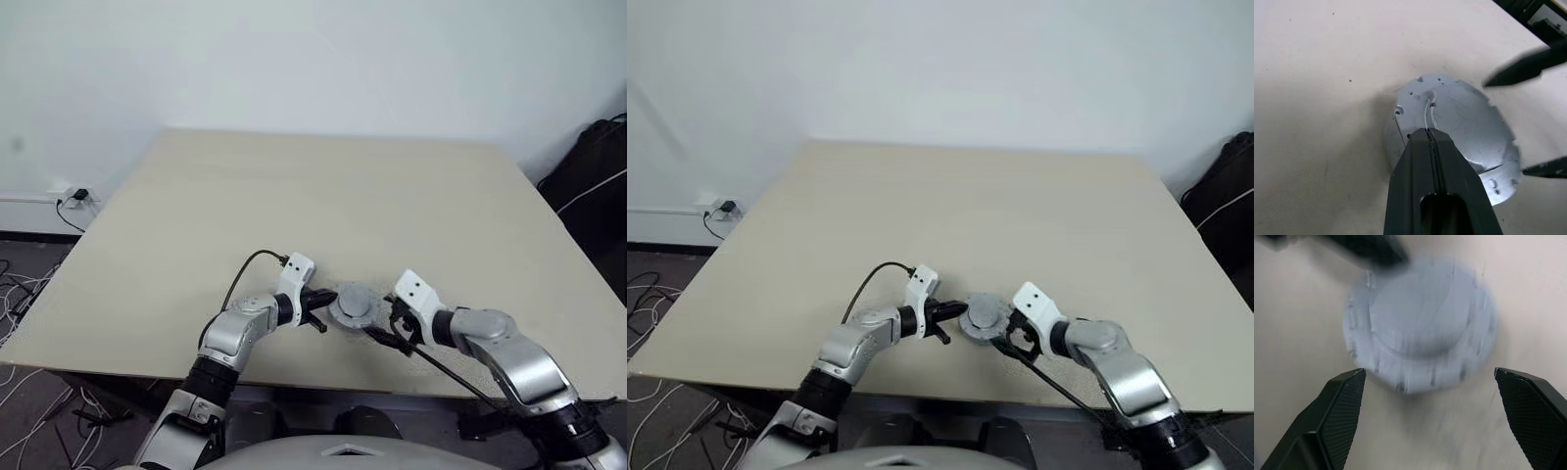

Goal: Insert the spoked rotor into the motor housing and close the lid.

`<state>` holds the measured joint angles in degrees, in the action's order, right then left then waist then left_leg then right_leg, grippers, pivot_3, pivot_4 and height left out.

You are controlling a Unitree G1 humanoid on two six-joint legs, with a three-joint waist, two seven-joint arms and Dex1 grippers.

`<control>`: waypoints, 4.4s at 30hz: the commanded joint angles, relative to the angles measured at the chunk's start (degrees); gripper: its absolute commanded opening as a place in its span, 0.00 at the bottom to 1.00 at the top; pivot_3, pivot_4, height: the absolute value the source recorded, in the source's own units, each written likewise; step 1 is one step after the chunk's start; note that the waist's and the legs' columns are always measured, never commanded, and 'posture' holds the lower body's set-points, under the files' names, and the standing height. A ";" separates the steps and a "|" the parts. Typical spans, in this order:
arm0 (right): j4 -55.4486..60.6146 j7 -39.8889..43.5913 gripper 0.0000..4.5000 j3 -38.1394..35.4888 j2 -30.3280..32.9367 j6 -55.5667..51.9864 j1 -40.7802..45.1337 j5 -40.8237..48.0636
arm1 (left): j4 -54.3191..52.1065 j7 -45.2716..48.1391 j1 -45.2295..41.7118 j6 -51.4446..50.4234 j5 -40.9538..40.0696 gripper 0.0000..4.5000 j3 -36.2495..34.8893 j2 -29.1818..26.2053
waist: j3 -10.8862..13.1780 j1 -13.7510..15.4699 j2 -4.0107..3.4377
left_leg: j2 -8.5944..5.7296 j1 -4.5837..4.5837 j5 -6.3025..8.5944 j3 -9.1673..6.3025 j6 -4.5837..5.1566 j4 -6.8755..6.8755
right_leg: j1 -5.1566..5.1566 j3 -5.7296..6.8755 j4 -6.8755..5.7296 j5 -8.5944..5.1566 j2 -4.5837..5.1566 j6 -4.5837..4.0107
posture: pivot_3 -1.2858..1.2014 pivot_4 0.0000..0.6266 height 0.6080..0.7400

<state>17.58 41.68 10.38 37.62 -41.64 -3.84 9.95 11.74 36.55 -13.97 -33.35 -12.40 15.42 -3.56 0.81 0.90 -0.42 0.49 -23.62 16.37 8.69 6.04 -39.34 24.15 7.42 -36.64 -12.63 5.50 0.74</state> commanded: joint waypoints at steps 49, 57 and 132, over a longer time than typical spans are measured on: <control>-10.64 -28.03 1.00 -28.44 -27.72 -18.55 15.10 22.46 | -0.23 -0.07 0.57 0.65 0.27 0.00 0.71 0.03 | 0.33 -1.52 -0.31 | -0.03 -0.04 -0.21 0.10 -0.35 0.19 | 0.25 0.00 -0.13 0.18 -0.02 -0.31 | 0.52 0.00 1.00; -12.62 -28.42 1.00 -26.87 -29.77 -23.17 14.96 24.67 | -0.30 -0.21 0.74 0.72 0.21 0.00 0.72 0.04 | 0.33 -1.54 -0.32 | -0.03 -0.03 -0.21 0.10 -0.35 0.19 | 0.25 0.00 -0.14 0.18 -0.02 -0.31 | 0.52 0.00 1.00; -7.58 -34.67 0.47 -38.73 -45.30 -35.70 7.02 50.96 | -23.08 -20.54 24.58 -14.71 -51.39 0.00 -33.11 13.50 | 0.61 -2.16 -0.53 | -0.04 -0.09 -0.05 0.12 -0.07 0.29 | 0.36 -0.09 -0.09 -0.15 -0.11 0.03 | 0.52 0.00 1.00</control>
<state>7.44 6.00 -28.64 -4.55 -77.98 2.66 56.61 -8.10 17.02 9.35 -47.60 -59.86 -18.34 4.20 1.42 -1.26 -0.95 0.45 -23.71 16.32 8.80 5.97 -39.05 24.51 7.33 -36.73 -12.77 5.39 0.77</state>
